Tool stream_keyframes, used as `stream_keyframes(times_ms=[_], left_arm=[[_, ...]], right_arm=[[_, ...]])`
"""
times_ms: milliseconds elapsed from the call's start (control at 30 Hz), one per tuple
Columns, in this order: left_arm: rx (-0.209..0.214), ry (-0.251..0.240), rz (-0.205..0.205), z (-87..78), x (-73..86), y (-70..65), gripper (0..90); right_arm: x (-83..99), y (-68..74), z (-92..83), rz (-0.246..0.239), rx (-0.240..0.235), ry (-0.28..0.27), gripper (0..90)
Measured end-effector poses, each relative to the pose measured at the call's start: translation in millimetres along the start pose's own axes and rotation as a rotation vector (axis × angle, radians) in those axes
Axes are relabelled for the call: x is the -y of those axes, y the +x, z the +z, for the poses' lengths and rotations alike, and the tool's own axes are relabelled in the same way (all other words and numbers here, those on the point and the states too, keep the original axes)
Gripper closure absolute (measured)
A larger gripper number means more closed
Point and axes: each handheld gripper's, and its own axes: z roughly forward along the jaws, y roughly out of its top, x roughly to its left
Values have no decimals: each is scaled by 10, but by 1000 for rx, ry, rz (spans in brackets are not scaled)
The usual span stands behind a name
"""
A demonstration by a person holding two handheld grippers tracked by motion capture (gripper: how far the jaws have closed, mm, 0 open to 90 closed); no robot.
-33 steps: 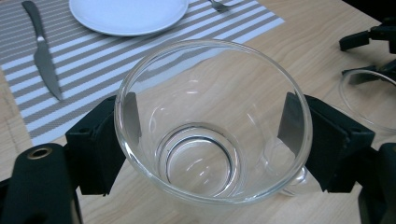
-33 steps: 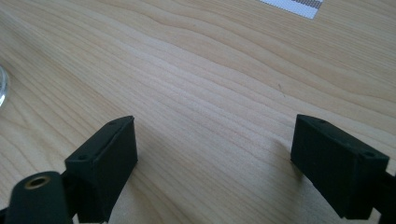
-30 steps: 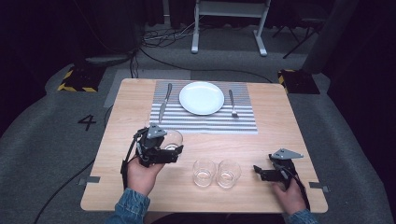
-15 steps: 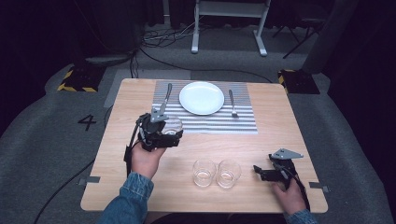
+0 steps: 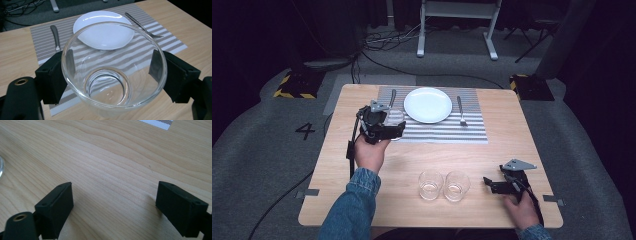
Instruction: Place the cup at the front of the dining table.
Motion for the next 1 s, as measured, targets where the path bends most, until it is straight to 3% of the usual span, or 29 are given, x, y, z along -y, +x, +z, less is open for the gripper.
stream_keyframes(times_ms=[100,233,367,600,733,1000], left_arm=[[1,-13,-1,62,-57,24,182],[-44,-4,38,213,-129,15,182],[-19,-6,19,339,-187,37,182],[-26,2,11,487,-280,90,182],[-36,27,23,577,-328,140,182],[-29,71,1,727,-385,252,182]], right_arm=[[0,0,0,-1,1,0,146],[-4,4,1,3,1,3,146],[-5,2,5,2,4,2,146],[-9,7,10,7,7,0,146],[-18,14,20,11,11,-1,145],[-19,15,19,11,11,0,145]])
